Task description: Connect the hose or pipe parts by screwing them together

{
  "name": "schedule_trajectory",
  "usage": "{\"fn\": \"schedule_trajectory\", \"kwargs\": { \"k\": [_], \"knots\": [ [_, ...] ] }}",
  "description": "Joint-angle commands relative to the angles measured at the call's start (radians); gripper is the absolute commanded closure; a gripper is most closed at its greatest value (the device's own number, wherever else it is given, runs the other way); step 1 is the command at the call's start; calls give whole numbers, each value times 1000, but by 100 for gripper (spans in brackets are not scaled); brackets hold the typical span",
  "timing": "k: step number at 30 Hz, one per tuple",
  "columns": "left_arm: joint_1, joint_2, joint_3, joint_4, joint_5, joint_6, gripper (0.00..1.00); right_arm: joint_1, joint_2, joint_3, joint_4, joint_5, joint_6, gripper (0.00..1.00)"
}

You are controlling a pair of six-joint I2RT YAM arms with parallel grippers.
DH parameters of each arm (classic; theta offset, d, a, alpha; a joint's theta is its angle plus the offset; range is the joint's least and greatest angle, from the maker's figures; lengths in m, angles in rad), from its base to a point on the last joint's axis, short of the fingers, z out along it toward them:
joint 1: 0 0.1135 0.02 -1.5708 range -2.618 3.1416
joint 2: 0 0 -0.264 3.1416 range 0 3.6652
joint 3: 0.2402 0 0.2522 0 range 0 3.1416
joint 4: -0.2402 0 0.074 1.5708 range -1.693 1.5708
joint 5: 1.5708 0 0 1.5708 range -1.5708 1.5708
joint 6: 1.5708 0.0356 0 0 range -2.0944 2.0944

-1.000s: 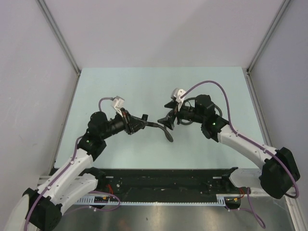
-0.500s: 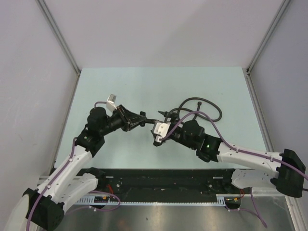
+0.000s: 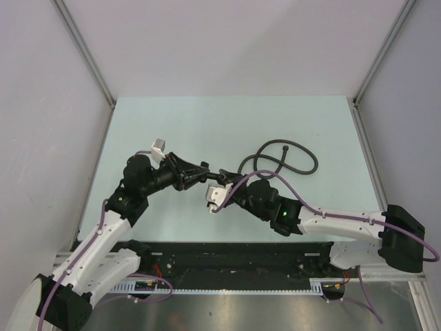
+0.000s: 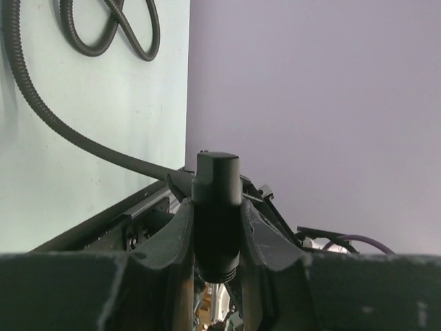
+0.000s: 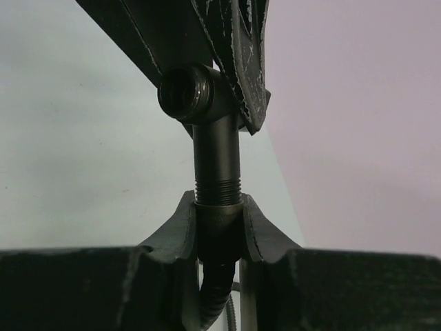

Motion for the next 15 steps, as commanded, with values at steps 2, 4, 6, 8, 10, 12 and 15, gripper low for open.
{"fn": "schedule_trajectory", "kwargs": {
  "k": [2, 4, 6, 8, 10, 12, 15],
  "knots": [
    [4, 20, 59, 57, 93, 113, 100, -12, -3, 59, -36, -89, 96, 100],
    [2, 81, 105, 59, 147, 292, 100, -63, -6, 100, -149, -201, 179, 100],
    [-8, 115, 126, 74, 206, 402, 100, -109, -9, 120, -192, -389, 253, 100],
    [-16, 127, 102, 191, 248, 526, 100, -193, -9, 140, -239, -592, 346, 100],
    [-24, 88, 18, 292, 241, 606, 100, -267, -3, 148, -265, -757, 415, 100],
    [-33, 49, -30, 375, 205, 689, 100, -313, 15, 159, -280, -851, 452, 100],
    [-50, 1, -88, 412, 227, 973, 100, -399, 57, 166, -295, -1058, 521, 100]
  ]
}}
